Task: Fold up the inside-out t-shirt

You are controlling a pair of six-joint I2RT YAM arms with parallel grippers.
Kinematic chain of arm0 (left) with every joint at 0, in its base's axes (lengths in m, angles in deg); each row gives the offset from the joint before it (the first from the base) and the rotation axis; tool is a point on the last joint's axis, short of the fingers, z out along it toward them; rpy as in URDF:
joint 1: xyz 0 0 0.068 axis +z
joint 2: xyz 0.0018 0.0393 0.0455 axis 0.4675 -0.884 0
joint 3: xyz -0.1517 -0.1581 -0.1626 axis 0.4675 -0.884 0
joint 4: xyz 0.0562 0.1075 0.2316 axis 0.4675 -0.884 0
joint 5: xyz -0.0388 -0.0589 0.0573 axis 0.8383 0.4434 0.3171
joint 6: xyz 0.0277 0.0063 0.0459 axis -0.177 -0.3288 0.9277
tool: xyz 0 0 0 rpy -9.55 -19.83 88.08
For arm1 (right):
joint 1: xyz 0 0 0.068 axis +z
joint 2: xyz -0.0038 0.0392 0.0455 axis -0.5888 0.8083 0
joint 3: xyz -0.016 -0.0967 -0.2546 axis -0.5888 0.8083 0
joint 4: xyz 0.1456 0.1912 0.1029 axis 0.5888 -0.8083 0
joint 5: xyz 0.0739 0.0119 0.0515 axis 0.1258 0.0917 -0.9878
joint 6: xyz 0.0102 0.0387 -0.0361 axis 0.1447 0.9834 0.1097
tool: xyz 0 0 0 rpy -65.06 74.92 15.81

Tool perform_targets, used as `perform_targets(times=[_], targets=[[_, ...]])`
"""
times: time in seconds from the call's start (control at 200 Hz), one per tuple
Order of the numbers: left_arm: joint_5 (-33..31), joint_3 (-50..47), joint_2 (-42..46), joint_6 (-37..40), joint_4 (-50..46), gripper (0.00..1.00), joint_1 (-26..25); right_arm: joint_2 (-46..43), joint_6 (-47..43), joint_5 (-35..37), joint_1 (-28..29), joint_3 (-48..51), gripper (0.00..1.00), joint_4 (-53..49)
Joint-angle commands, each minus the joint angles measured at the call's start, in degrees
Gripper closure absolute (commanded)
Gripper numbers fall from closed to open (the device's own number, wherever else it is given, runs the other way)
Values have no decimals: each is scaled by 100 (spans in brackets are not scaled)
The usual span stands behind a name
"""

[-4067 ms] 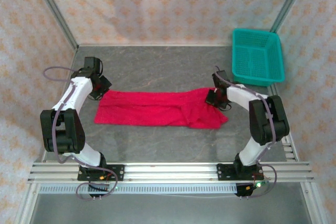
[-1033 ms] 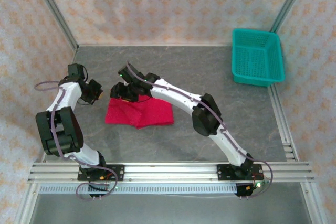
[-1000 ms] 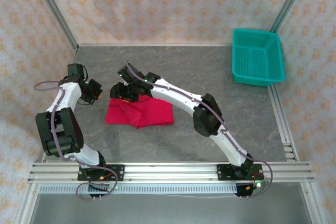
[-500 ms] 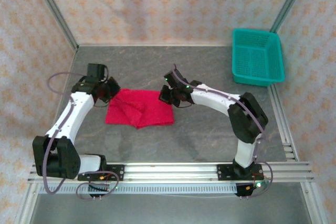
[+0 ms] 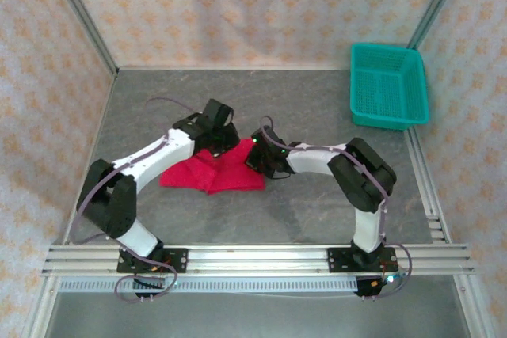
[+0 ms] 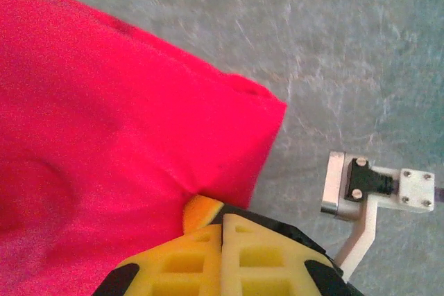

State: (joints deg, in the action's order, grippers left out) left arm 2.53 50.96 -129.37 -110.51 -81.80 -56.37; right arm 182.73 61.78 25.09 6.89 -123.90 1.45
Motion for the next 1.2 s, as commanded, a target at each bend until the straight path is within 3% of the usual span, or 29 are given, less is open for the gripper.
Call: perform_targets(times=[0.0, 0.24, 0.425, 0.645, 0.751, 0.876, 0.981, 1.196], targets=[[-111, -110, -197, -422, 369, 93, -16, -35, 507, 798, -72, 478, 100, -367], [-222, -490, -538, -451, 429, 95, 9, -384, 663, 1298, -267, 696, 100, -872], [-275, -928, -271, -148, 119, 95, 373, -514, 612, 1425, -349, 734, 100, -1025], [-350, -1739, 870, 622, -573, 95, 1820, -549, 517, 1416, -357, 680, 100, -1097], [-670, -1772, 1541, 873, -1082, 95, 2192, -541, 481, 1402, -358, 591, 100, -1130], [-1005, -1641, 2087, 890, -1298, 92, 2119, -524, 446, 1334, -358, 481, 100, -1138], [-1340, -1392, 2209, 685, -1245, 92, 1511, -515, 437, 1234, -358, 423, 100, -1087], [-788, -1068, 1109, 2, -142, 92, 348, -556, 467, 1168, -358, 409, 100, -1014]])
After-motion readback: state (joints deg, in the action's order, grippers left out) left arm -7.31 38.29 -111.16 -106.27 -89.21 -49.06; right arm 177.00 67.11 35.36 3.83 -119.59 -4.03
